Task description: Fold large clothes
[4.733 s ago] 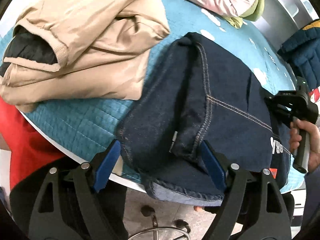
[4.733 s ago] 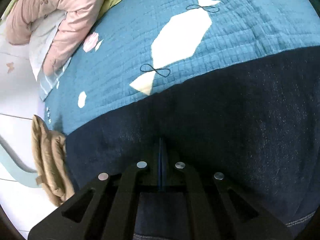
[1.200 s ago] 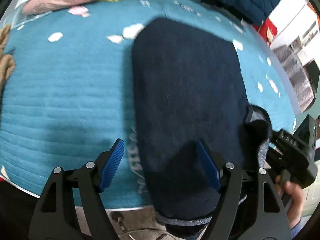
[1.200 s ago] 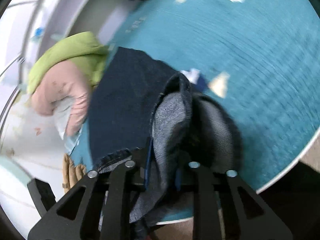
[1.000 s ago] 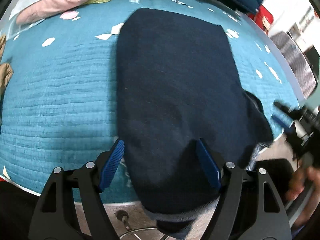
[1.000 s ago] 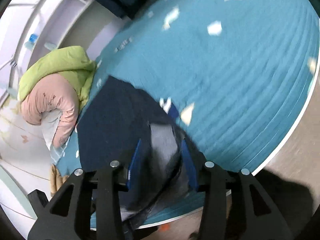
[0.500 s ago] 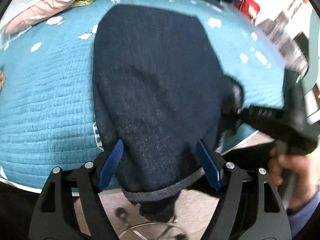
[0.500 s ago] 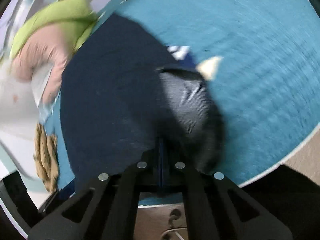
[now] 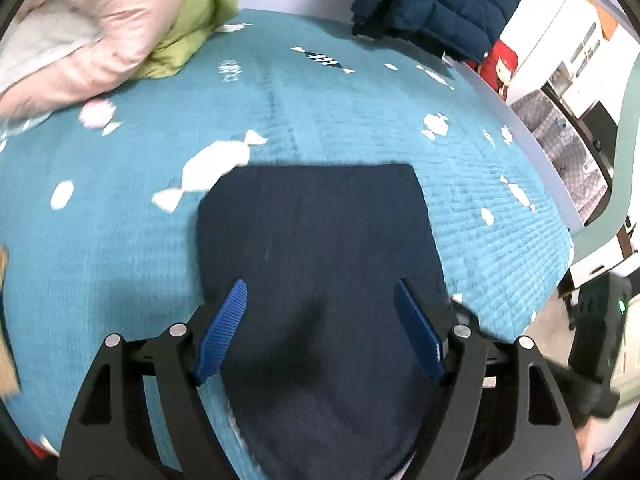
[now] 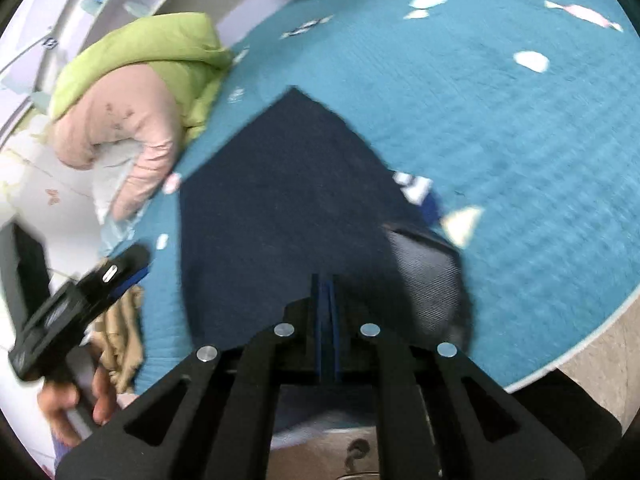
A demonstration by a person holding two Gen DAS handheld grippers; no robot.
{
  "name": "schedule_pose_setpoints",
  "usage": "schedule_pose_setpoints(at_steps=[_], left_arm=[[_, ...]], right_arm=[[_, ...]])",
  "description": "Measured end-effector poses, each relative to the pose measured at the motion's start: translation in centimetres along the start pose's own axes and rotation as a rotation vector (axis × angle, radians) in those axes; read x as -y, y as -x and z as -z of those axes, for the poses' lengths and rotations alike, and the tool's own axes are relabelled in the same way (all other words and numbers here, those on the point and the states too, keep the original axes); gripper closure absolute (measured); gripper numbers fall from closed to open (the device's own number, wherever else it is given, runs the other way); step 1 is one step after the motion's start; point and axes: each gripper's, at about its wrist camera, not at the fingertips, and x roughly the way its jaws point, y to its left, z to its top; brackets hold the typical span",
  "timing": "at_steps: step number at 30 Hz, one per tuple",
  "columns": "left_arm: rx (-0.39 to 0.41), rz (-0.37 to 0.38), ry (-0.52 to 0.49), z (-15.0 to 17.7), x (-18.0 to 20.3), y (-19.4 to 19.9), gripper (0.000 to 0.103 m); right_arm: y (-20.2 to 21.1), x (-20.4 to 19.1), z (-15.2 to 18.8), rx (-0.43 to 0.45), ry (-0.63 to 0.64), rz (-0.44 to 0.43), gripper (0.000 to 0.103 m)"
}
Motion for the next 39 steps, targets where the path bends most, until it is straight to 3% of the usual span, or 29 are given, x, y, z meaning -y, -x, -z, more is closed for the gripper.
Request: schedule_pose_setpoints(at_steps=[3, 4, 7, 9, 13, 18, 21, 23, 26, 28, 31, 33, 39], left_arm=[[-0.060, -0.010, -0.036, -3.0, 0.3, -2.6, 0.031], [-0.116, -0.013, -0.055, -3.8, 0.4, -4.3, 0.031], [-0.212, -0.031, -0.032, -4.8, -0.2, -8.2, 0.034], [-0.267, -0.054, -0.038, -4.9, -0.4, -10.3, 0.034], [-0.296, -0.074, -0.034, -4.9, -0.3, -12.0, 0.033], [-0.287, -0.012, 0.006, -5.0, -1.2, -11.3, 0.029], [-0.213, 0.041, 0.019, -4.5, -1.3, -8.4, 0.027], [-0.163, 0.062, 0.035, -3.4, -2.1, -6.1, 0.022], [-0.134, 0.037, 0.058, -1.3, -3.5, -4.2, 0.021], [-0.132, 0.009, 0.097, 0.7, -4.8, -3.3, 0.021], [-0.150, 0.037, 0.184, 3.5, -6.5, -2.7, 0.021], [-0.170, 0.075, 0.228, 5.3, -7.1, -2.7, 0.021], [-0.295, 0.137, 0.254, 10.8, -5.4, -5.1, 0.022]], right_arm=[[-2.4, -2.1, 0.3, -0.063, 0.013, -0.075, 0.098], [-3.7, -2.9, 0.7, -0.096, 0.018, -0.101, 0.098], [-7.3, -3.9, 1.9, -0.164, 0.052, -0.064, 0.098], [-9.4, -3.2, 2.6, -0.187, 0.032, -0.014, 0.103], [-10.6, -1.8, 2.9, -0.186, 0.010, -0.036, 0.103], [-9.9, -0.2, 2.5, -0.202, -0.042, -0.104, 0.103], [-6.4, 0.8, 1.9, -0.120, -0.079, -0.119, 0.087], [-3.5, 1.4, 1.6, -0.036, -0.063, -0.090, 0.053], [1.1, 3.6, 1.0, 0.088, -0.059, 0.035, 0.038], [2.1, 5.8, 0.9, 0.090, -0.095, 0.094, 0.028], [1.6, 10.9, 1.2, 0.002, -0.278, 0.059, 0.028], [0.7, 12.2, 1.8, -0.038, -0.347, 0.029, 0.028], [-0.9, 11.8, 2.4, -0.094, -0.364, -0.066, 0.024]])
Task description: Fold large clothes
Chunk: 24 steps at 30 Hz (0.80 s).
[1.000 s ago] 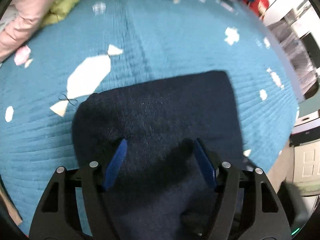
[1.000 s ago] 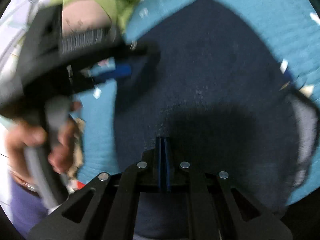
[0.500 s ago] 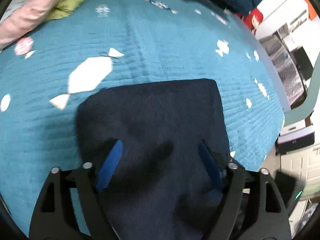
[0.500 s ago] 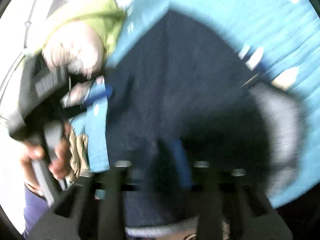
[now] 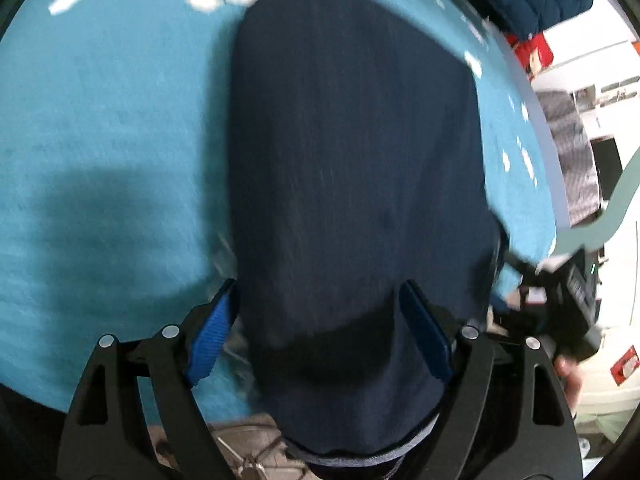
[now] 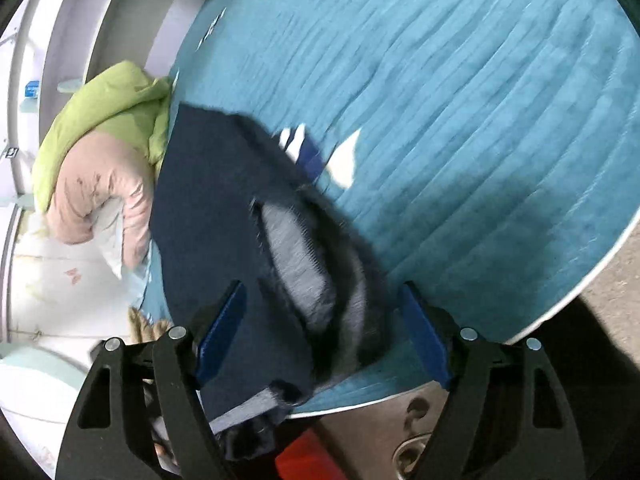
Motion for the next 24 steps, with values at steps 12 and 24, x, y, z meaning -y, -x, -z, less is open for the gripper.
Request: schedule_pose_setpoints(at_steps=[12, 24], left_arm=[[0.111, -0.044, -0.051, 1.8, 0.8, 1.2, 0.069], [0.185, -0.054, -0.065, 2.1, -1.5, 6.8, 0.078]], right_arm=[[-0.7, -1.6, 0.5, -0.002, -0.010, -0.039, 0.022], [-3.2, -2.9, 1.7, -0.037, -0.064, -0.130, 0.020]])
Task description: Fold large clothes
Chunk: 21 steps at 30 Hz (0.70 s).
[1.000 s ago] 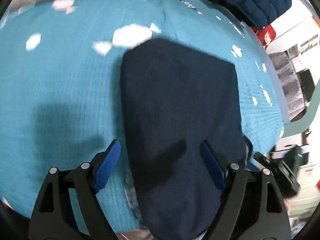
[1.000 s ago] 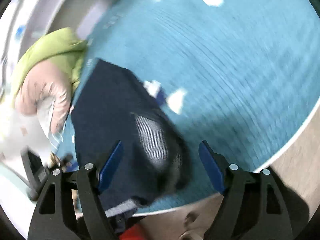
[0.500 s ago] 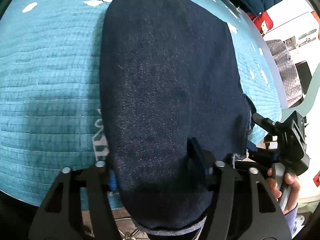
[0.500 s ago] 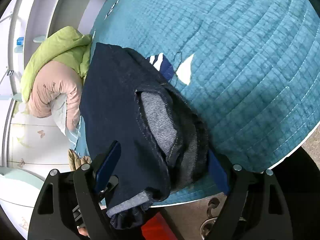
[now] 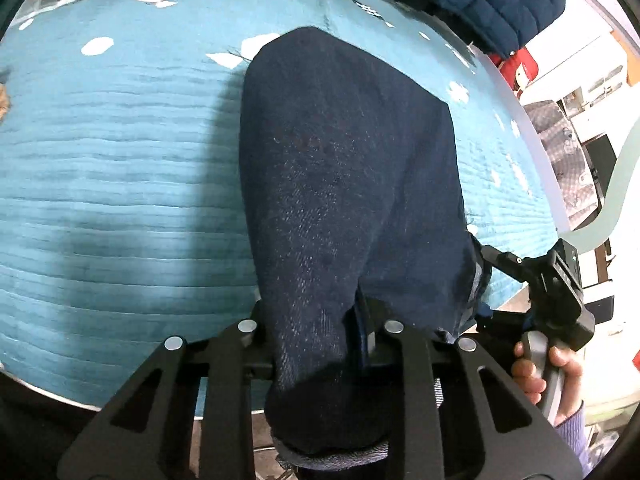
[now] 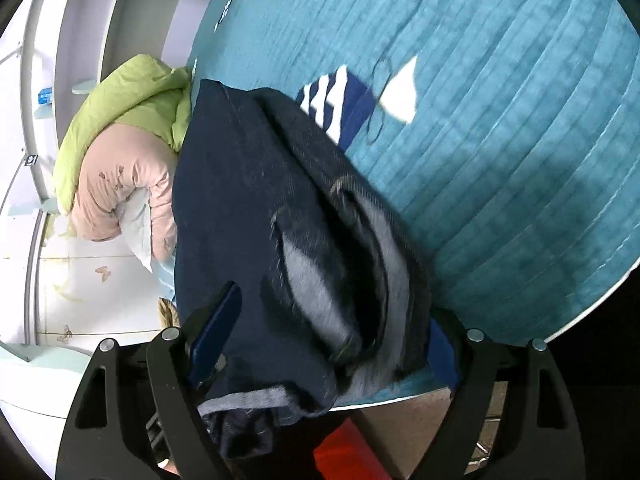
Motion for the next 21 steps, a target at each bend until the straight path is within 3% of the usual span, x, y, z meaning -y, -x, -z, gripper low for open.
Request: schedule_pose_setpoints(at_steps=[5, 12, 15, 17, 19, 21], left_arm=[[-0.032, -0.035, 0.002, 0.1, -1.0, 0.1, 0.077], [-0.051, -0.086, -0.021, 1.1, -0.3, -2.5, 0.063], [-0.061, -0.092, -0.007, 1.2, -0.3, -3.1, 0.050], [-0.056, -0.115, -0.023, 1.2, 0.3, -3.5, 0.049], [-0.029, -0.148, -0.063, 1.2, 1.6, -3.5, 0.053], [0.008, -0.157, -0.080, 1.2, 2.1, -2.6, 0.065]], right_arm=[[-1.6, -1.5, 0.6, -0.065, 0.054, -0.047, 0.018], [-4.1, -3.8, 1.0, -0.056, 0.180, 0.065, 0.021], [-4.1, -4.9, 1.8, -0.033, 0.266, 0.178, 0.041], [-3.7, -5.6, 2.3, -0.005, 0.307, 0.224, 0.058], [-3.3, -6.2, 2.7, 0.011, 0.336, 0.228, 0.072], [-2.8, -8.1, 3.6, 0.045, 0.423, 0.263, 0.077]])
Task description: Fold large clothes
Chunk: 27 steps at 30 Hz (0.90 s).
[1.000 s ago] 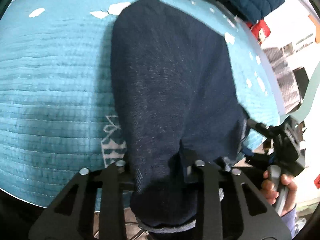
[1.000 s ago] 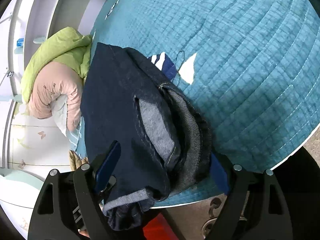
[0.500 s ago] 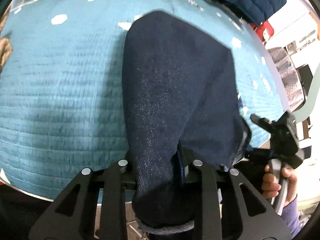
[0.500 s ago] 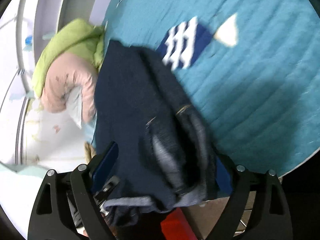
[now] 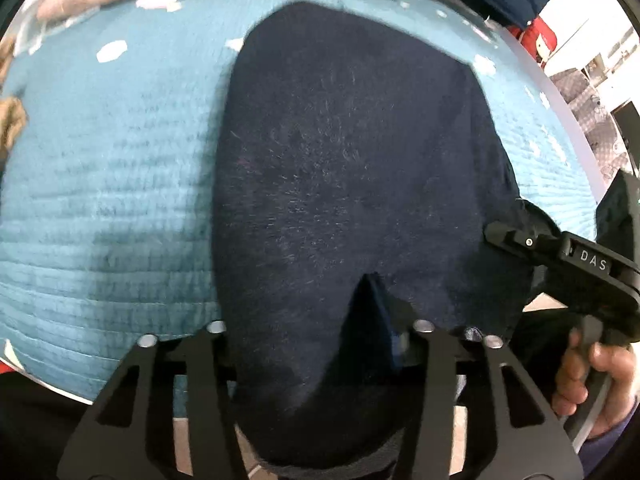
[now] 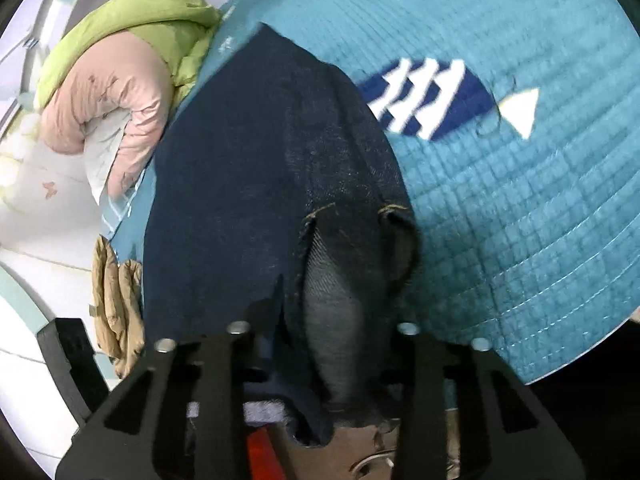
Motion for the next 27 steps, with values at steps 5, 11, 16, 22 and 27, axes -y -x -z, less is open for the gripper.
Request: schedule_pose_setpoints(at_steps=[5, 11, 16, 22, 27], left_arm=[[0.092, -0.010, -0.080, -0.8, 1.1, 3.6, 0.073], [0.175, 0.018, -0.126, -1.9, 0.5, 8.7, 0.074], [0.241, 0.036, -0.117, -2.1, -3.5, 14.5, 0.074], [0.384, -0.035, -0.082, -2.6, -11.3, 23.1, 0.074], [0.504, -0.152, -0.075, -2.8, -20.1, 30.2, 0.074]], right_arm=[[1.8, -4.5, 0.1, 0.068, 0.121, -0.010, 0.081], [4.1, -10.7, -0.3, 0.125, 0.228, -0.083, 0.082], [5.1, -17.8, -0.4, 0.154, 0.348, -0.163, 0.082], [3.9, -29.1, -0.2, 0.155, 0.490, -0.328, 0.081], [0.9, -39.5, 1.0, 0.133, 0.580, -0.466, 0.081]])
